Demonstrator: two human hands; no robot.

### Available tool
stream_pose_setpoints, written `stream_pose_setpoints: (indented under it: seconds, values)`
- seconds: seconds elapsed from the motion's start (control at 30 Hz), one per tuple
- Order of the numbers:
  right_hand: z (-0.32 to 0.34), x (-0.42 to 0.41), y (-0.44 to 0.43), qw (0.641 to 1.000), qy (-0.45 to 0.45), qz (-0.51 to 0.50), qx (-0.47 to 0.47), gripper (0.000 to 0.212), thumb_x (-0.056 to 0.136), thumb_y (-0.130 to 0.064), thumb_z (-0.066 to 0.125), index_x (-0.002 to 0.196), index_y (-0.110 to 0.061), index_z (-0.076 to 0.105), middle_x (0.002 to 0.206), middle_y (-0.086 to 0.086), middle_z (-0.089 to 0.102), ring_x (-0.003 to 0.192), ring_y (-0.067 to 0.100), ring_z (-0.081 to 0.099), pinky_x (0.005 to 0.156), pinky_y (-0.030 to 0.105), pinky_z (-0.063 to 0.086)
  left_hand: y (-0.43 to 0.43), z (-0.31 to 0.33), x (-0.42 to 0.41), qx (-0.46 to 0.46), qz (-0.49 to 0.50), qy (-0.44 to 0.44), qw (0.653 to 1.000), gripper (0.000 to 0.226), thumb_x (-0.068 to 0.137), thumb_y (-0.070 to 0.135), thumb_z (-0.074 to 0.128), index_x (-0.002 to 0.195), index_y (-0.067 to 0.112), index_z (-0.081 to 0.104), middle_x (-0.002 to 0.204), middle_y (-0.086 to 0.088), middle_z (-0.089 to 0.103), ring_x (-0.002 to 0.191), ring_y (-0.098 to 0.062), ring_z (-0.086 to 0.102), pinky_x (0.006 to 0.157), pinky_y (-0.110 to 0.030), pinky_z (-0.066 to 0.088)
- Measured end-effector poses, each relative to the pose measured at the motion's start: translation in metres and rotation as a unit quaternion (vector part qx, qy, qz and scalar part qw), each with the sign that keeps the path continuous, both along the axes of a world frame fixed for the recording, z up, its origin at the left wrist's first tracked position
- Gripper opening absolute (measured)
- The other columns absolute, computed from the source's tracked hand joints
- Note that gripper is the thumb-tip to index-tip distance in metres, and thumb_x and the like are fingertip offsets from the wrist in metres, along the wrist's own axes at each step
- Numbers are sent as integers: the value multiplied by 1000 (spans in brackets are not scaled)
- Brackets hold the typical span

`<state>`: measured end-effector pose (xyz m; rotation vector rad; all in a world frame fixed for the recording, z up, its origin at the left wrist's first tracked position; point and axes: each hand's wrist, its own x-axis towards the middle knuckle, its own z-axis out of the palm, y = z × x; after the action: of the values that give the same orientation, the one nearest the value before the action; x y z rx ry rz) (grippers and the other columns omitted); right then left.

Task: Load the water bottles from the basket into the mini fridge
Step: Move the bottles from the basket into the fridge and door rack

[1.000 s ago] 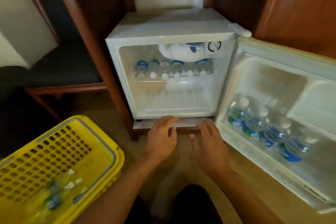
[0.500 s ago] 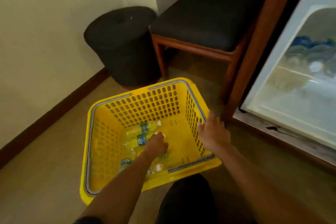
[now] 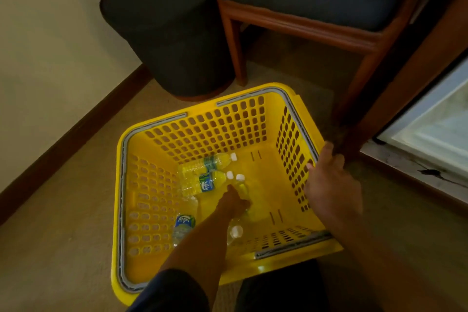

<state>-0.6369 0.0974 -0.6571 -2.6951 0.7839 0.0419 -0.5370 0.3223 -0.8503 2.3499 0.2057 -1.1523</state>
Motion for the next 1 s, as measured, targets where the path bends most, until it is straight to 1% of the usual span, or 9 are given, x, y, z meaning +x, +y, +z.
stream_pose_setpoints:
  seconds: [0.13,0.23,0.3,0.37,0.4,0.5,0.67,0.83,1.0]
  values:
    - [0,-1,1,1000,0,5,-9,66,98,-35,52,149,-12,17,124,17,53,65,19,64,44,24,37,6,6,8,-32,38,-16,999,123,73,45,81,156,12,-3,144,-19,49,114,-34,62,88,-45,58]
    - [0,-1,-1,1000,-2,5,-13,64,99,-35,49,149,-12,16,127,17,53,68,18,64,42,21,28,-2,55,4,-63,15,-28,998,112,88,29,74,156,7,-12,140,-19,51,91,-24,65,66,-30,54]
    - [2,-2,-2,1000,-11,7,-4,63,100,-36,48,150,-12,16,128,16,51,73,18,64,44,22,32,-9,86,2,-91,-8,-77,993,99,91,25,71,156,11,-3,135,-17,54,85,-22,65,68,-26,53]
    - [8,-7,-3,1000,-23,7,19,62,101,-37,46,150,-13,15,132,16,50,85,23,65,53,29,42,-16,115,-3,-124,-31,-168,977,80,85,28,76,144,27,22,130,-12,57,104,-29,66,85,-40,58]
    - [11,-8,-3,999,-23,1,42,63,101,-38,45,151,-14,15,136,16,47,97,27,64,61,34,48,-19,130,-6,-142,-38,-194,970,73,82,30,77,136,32,28,125,-9,59,106,-29,65,85,-45,59]
    - [29,-19,-8,994,-12,-30,105,67,101,-47,41,155,-15,17,148,15,37,130,34,43,93,47,45,-34,186,-22,-208,-59,-280,935,69,83,27,78,135,33,34,121,3,59,104,-16,62,80,-33,54]
    - [81,-88,-44,986,-125,-97,43,54,100,-45,42,144,-15,42,140,10,49,130,30,42,100,46,42,-81,279,-63,-310,-103,-378,866,61,81,28,81,126,39,39,115,10,62,103,-8,63,84,-32,54]
    - [139,-207,-88,952,-225,-201,-46,43,101,-44,43,137,-22,51,138,2,52,127,22,45,101,41,45,-155,346,-138,-411,-188,-371,811,59,75,20,86,117,33,47,101,12,68,90,5,66,72,-13,51]
    - [189,-350,-120,857,-349,-344,-161,33,100,-38,48,126,-21,59,128,3,57,119,23,48,98,40,43,-231,379,-233,-491,-308,-292,761,62,73,19,87,121,28,49,101,14,69,89,2,68,75,-19,56]
